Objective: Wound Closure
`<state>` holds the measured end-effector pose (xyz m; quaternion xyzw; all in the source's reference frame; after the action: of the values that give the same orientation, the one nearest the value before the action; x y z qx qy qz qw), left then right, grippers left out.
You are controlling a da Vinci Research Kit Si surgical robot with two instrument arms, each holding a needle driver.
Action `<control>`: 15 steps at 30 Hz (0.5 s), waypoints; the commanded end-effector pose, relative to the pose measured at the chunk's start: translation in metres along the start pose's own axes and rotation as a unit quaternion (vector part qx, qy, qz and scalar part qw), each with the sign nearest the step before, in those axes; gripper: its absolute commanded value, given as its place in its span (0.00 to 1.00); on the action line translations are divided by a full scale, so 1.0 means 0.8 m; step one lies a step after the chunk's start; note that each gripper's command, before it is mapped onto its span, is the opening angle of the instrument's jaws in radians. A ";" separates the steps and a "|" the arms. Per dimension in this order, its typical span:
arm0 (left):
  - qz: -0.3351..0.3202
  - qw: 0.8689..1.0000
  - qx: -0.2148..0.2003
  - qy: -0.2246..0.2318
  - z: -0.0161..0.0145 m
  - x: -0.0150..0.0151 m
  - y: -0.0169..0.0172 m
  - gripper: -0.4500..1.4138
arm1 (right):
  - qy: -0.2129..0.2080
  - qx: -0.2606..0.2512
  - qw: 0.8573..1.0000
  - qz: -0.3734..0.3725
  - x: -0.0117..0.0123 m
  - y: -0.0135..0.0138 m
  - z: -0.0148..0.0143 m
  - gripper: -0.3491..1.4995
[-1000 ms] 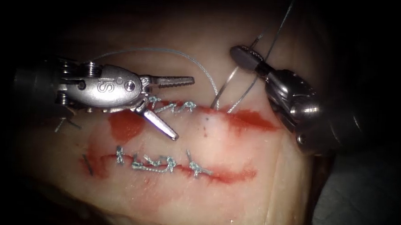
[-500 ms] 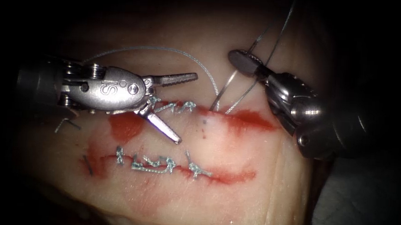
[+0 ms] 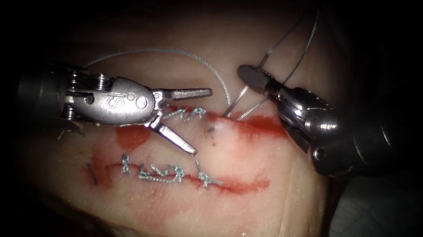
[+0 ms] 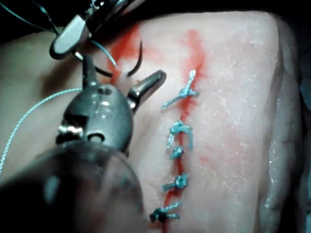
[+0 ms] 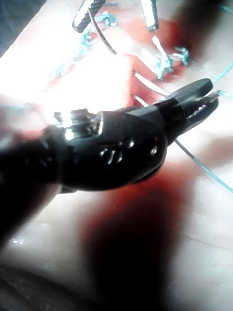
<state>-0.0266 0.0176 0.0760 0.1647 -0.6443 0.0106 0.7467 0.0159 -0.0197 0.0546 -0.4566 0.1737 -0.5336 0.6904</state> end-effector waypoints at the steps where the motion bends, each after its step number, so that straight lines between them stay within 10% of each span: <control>1: 0.001 1.000 0.007 -0.003 0.0008 0.0006 0.0004 0.51 | 0.006 -0.011 1.000 0.023 0.0006 0.0005 0.0011 0.00; 15: 0.046 0.997 0.040 -0.044 0.0019 0.0003 -0.0001 0.30 | 0.066 -0.035 0.993 0.095 0.0010 0.0007 0.0009 0.00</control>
<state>-0.0276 0.0170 0.0758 0.1637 -0.6846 0.0652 0.7073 0.0160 -0.0199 0.0544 -0.4237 0.2796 -0.4895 0.7090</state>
